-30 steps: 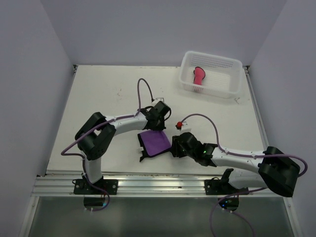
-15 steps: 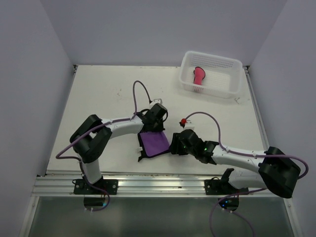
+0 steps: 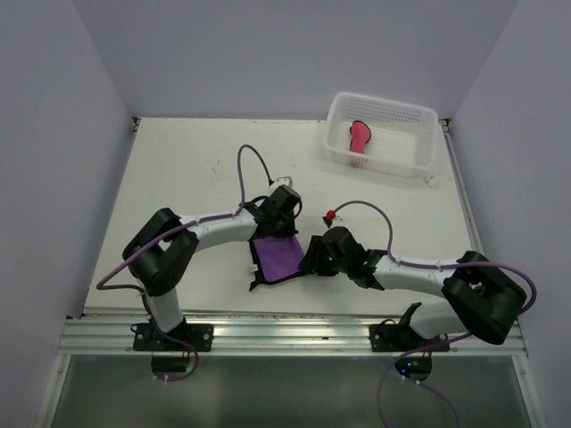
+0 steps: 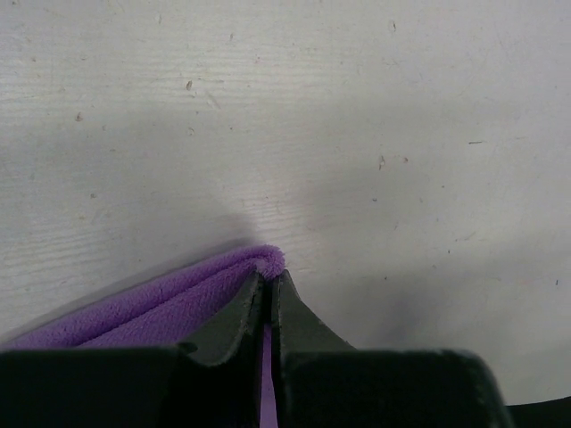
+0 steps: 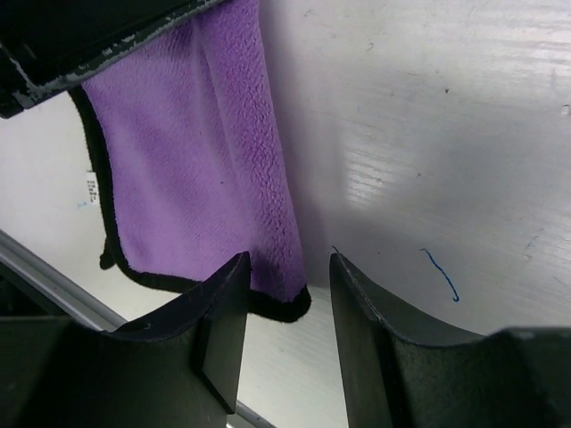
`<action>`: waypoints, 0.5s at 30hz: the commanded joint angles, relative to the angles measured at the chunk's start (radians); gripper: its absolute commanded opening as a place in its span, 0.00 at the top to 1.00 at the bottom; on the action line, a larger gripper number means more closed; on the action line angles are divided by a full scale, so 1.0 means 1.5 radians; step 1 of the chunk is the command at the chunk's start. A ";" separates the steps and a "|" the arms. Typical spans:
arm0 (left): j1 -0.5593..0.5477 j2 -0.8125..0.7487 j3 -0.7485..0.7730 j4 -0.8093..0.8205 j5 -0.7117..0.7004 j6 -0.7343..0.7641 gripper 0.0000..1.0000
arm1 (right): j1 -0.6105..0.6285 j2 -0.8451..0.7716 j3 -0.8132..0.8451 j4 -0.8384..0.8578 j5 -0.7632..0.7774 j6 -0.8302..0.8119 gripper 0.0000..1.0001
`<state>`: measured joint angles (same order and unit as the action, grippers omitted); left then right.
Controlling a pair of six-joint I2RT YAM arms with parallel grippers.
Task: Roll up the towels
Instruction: Roll the towel
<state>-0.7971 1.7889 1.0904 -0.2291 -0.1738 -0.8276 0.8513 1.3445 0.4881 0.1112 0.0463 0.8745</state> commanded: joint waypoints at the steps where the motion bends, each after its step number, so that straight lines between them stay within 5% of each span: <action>1: 0.011 -0.025 -0.002 0.030 0.004 -0.007 1.00 | -0.001 0.014 -0.013 0.057 -0.028 0.027 0.56; 15: 0.028 -0.022 -0.004 0.036 0.021 -0.004 1.00 | -0.003 0.003 -0.007 0.028 -0.013 -0.025 0.97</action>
<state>-0.7658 1.7889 1.0859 -0.2249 -0.1421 -0.8276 0.8494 1.3674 0.4633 0.1658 0.0082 0.8852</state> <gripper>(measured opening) 0.064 0.106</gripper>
